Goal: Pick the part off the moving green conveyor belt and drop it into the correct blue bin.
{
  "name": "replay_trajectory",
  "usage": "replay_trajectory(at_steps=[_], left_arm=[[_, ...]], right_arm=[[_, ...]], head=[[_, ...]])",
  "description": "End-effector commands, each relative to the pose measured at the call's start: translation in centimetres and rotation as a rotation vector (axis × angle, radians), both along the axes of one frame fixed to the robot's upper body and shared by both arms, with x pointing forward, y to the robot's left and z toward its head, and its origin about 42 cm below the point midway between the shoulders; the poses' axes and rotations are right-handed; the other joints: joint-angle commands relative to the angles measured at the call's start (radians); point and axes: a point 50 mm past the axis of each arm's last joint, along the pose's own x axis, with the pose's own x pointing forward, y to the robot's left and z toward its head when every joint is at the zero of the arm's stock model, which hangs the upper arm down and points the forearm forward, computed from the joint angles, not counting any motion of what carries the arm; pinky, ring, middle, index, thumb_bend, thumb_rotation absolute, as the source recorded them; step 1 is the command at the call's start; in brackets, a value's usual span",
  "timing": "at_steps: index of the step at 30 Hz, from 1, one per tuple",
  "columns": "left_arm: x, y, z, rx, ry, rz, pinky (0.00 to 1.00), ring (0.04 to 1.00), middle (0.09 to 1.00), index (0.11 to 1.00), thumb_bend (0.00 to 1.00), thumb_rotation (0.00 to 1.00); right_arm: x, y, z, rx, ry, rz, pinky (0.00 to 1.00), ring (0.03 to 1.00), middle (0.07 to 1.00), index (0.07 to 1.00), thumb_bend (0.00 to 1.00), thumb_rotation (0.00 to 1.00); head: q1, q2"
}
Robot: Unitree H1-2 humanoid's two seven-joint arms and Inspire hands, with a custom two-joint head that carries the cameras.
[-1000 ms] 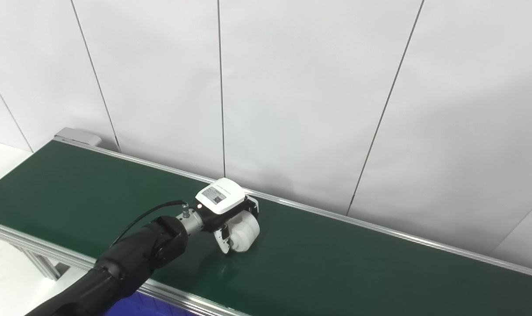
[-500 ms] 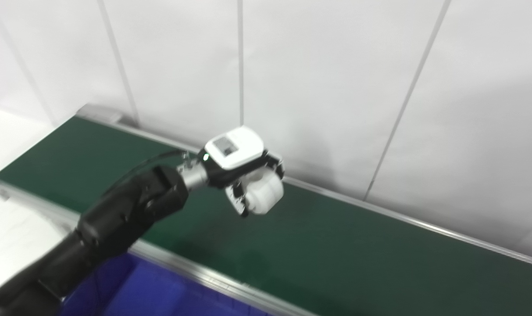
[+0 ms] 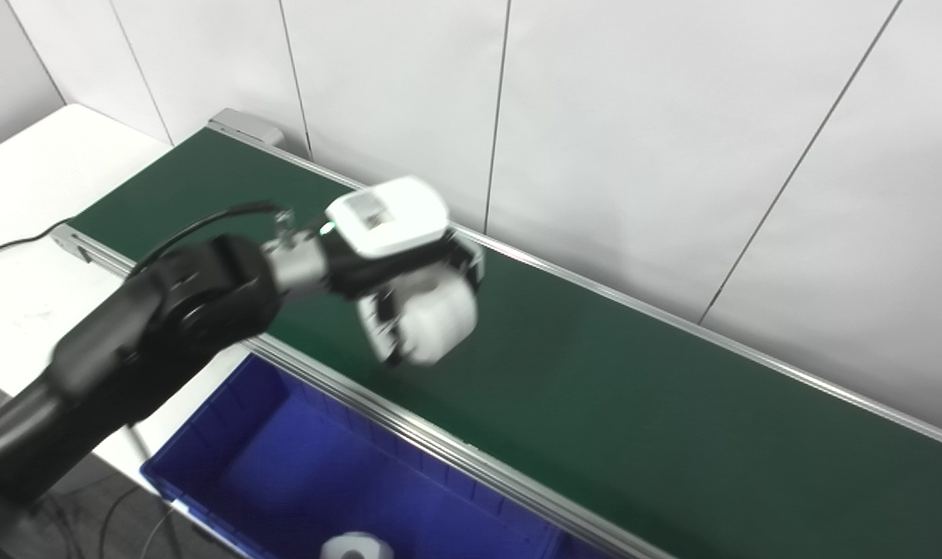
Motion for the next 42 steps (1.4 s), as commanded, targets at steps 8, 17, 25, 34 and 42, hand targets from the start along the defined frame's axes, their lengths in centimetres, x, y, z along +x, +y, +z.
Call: replay_trajectory(at_steps=[8,17,25,34,42], left_arm=[[-5.7,1.0,-1.2,-0.068,-0.014,0.051,0.34,0.409,0.501,0.508,0.5,0.0],[-9.3,1.1,-3.4,-0.08,0.102,0.107,0.3,0.379,0.497,0.529,0.5,0.0],[-9.9,1.7,-6.2,-0.052,0.166,0.141,0.29,0.379,0.508,0.522,0.5,0.0],[-9.7,3.5,-9.5,-0.04,0.172,0.182,0.32,0.392,0.518,0.519,0.5,0.0],[-9.9,3.8,-8.3,0.159,0.307,0.269,0.73,0.813,0.867,0.843,1.0,0.44]], right_arm=[[-0.5,0.6,0.5,0.014,0.006,-0.007,1.0,1.0,1.0,1.0,0.81,1.0],[-0.8,0.9,0.1,0.006,0.017,-0.005,1.0,1.0,1.0,1.0,0.8,1.0],[-0.5,1.0,0.0,0.02,0.011,0.012,1.0,1.0,1.0,1.0,0.79,1.0],[-0.4,1.2,0.0,0.023,0.012,0.019,1.0,1.0,1.0,1.0,0.8,1.0],[-0.8,0.8,0.2,0.024,0.007,0.011,1.0,1.0,1.0,1.0,0.8,1.0]], head=[[-0.049,-0.01],[-0.06,-0.013],[-0.054,-0.013],[-0.075,-0.018],[-0.071,-0.013]])
